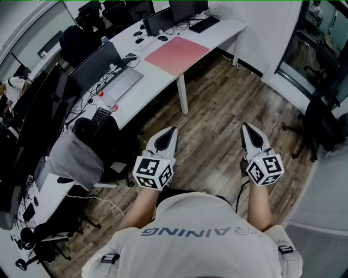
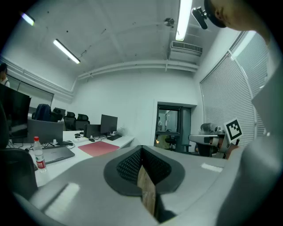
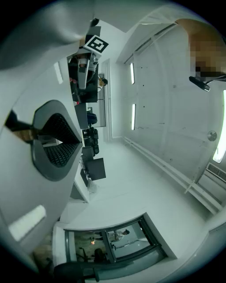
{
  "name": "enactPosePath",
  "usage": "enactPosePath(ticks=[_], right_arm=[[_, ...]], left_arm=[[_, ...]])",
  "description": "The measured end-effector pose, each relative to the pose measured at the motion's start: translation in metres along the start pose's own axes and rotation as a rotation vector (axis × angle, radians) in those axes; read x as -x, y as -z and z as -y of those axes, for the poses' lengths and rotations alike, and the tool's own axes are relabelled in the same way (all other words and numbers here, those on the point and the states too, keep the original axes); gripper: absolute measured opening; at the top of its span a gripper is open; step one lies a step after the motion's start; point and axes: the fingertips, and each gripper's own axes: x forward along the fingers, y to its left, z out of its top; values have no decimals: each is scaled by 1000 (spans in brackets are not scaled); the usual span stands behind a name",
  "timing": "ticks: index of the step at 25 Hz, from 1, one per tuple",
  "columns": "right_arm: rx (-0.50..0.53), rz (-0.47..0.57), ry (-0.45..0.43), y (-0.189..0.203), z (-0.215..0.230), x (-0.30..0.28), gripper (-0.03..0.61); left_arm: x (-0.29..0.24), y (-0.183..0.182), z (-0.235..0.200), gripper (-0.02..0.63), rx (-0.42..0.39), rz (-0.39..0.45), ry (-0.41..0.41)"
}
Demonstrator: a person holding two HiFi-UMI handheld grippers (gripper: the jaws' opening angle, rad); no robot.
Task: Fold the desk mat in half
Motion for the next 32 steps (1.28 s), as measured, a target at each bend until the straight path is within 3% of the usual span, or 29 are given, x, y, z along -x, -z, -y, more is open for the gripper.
enactPosePath(ticks=[15, 23, 32], right_arm=[[13, -9, -15, 2, -5, 11, 12], [18, 10, -87, 1, -16, 8, 14], [-61, -46, -53, 24, 10, 5, 14]], left_arm=[[14, -1, 7, 0, 35, 25, -23], [19, 3, 13, 0, 32, 11, -36], [14, 16, 20, 0, 29, -38, -38]])
